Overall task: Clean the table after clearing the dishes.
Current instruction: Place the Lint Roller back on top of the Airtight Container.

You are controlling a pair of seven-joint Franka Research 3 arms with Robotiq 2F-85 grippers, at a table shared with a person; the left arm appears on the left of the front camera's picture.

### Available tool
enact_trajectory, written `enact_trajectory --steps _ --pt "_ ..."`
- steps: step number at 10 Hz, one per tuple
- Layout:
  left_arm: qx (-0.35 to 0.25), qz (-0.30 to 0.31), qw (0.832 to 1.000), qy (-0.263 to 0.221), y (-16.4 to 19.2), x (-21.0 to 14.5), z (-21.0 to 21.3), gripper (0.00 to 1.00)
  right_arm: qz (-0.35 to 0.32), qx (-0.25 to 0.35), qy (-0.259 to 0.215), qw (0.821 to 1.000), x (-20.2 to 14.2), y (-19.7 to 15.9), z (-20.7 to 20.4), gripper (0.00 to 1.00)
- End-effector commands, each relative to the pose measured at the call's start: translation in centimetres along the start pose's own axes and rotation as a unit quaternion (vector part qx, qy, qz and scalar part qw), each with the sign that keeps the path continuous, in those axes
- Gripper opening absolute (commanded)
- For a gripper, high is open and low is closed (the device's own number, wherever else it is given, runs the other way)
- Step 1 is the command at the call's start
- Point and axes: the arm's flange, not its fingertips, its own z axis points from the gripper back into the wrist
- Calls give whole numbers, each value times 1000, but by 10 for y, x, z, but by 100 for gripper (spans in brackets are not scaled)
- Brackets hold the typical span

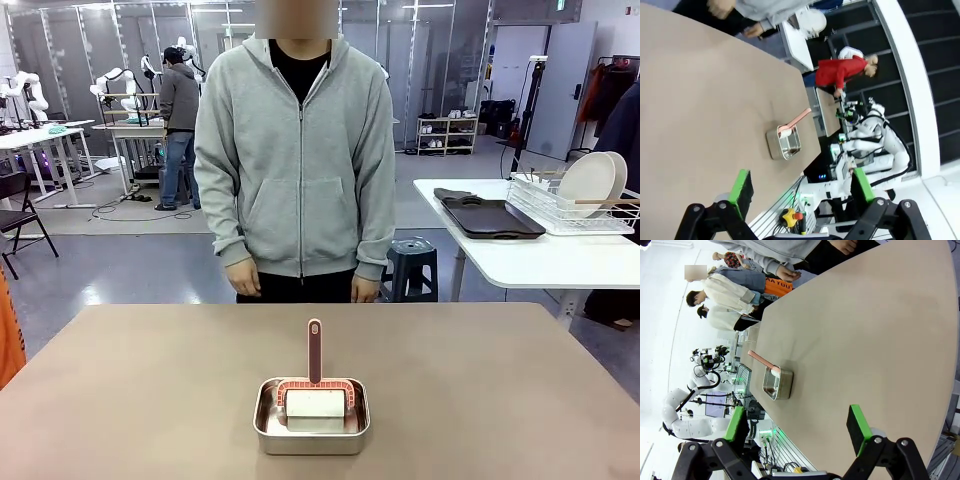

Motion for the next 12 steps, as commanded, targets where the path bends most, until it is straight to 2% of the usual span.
enact_trajectory --steps 1,2,3,4,12 --pt "-3 20 999 -40 13 -19 9 100 7 4 -1 1000 -1 3 0 100" --pt "10 38 998 -57 20 -29 15 100 7 4 -1 1000 -1 3 0 100" --pt "32 29 998 -55 20 -29 15 100 7 4 -1 1000 -1 3 0 100" --pt "3 30 999 -33 18 -24 17 100 7 4 -1 1000 -1 3 0 100" --pt "3 30 999 -33 18 -24 17 100 7 4 -1 1000 -1 3 0 100"
